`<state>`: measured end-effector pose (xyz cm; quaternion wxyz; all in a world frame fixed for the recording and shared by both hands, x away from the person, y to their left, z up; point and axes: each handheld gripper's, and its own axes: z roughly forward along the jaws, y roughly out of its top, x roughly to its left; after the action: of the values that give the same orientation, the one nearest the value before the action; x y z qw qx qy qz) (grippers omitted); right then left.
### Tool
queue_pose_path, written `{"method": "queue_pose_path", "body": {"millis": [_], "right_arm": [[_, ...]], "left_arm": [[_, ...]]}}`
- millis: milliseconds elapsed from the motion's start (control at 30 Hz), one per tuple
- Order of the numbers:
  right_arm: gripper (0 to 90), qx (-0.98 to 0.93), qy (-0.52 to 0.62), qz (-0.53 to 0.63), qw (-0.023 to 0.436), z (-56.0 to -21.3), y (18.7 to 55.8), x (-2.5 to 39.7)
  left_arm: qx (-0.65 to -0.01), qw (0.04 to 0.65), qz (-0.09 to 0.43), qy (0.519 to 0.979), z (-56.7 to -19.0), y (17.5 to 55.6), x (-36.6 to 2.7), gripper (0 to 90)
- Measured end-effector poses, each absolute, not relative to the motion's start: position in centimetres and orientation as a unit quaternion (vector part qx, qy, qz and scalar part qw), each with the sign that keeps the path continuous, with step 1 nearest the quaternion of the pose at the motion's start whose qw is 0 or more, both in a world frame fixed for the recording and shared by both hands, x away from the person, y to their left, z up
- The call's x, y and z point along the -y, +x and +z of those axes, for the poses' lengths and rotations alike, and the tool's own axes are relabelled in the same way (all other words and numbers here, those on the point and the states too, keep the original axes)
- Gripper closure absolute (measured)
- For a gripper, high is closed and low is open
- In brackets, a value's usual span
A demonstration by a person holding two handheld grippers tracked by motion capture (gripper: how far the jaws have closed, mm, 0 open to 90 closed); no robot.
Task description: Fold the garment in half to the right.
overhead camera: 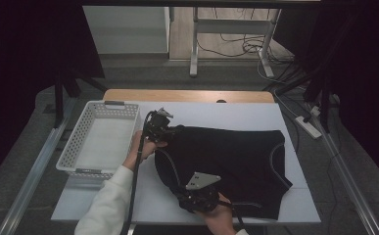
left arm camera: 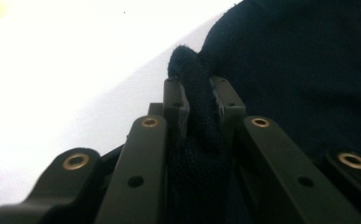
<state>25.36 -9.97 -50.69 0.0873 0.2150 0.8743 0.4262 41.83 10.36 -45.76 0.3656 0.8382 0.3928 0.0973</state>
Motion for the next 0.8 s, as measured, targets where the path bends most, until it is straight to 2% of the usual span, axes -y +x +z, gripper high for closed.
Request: {"method": "queue_pose_path", "body": {"millis": [400, 800], "right_arm": [[70.0, -0.859, 0.209, 0.455, 0.106, -48.8, 25.5, 9.4], [70.0, -0.852, 0.205, 0.47, 0.102, -47.7, 26.2, 8.7]], "left_arm": [[-0.402, 0.398, 0.1, 0.818, -44.1, 41.6, -12.2, 78.0], [-0.411, 0.413, 0.102, 0.806, -43.4, 41.7, -13.7, 78.2]]}}
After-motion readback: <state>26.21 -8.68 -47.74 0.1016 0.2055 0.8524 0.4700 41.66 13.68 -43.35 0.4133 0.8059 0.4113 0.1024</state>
